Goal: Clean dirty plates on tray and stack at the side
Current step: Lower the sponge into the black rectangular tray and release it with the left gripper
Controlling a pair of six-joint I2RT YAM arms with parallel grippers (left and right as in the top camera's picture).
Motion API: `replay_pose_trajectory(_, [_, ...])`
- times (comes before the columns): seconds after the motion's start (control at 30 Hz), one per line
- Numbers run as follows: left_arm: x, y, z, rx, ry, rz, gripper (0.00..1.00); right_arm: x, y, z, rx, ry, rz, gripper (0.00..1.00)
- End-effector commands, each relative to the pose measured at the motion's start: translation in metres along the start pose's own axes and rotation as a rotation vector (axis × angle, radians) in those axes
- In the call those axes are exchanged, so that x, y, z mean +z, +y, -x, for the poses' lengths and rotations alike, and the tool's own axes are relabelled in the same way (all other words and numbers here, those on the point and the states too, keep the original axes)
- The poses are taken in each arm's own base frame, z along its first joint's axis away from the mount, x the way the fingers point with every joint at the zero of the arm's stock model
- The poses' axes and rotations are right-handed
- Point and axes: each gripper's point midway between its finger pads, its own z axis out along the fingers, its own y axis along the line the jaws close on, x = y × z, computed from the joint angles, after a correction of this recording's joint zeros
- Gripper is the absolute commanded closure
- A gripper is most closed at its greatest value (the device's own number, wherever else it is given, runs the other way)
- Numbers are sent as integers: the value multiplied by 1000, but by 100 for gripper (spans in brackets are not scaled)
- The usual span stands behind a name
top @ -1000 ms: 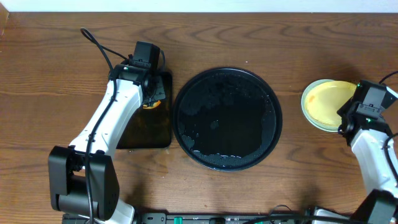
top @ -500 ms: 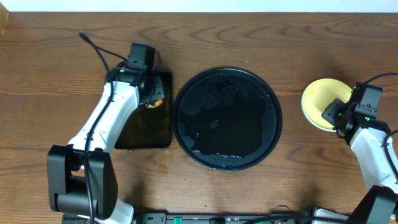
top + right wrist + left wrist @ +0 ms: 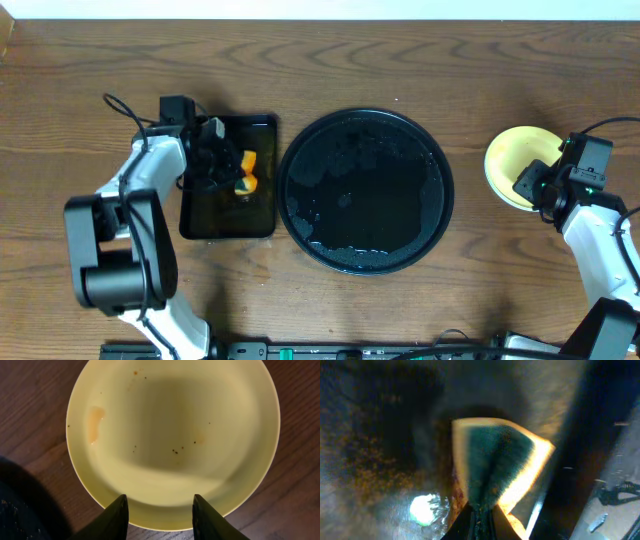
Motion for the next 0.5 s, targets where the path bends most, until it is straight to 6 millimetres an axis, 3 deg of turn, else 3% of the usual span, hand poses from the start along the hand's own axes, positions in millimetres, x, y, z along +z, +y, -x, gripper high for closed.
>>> replay_pose_trajectory(0.0, [12, 23, -6, -35, 44, 17, 93, -1, 6, 3, -22, -5, 12, 61])
replay_pose_trajectory(0.13, [-3, 59, 4, -88, -14, 187, 93, -1, 6, 3, -30, -5, 12, 61])
replay_pose_trajectory(0.47, [-55, 17, 28, 17, -194, 143, 93, -1, 6, 3, -30, -5, 12, 62])
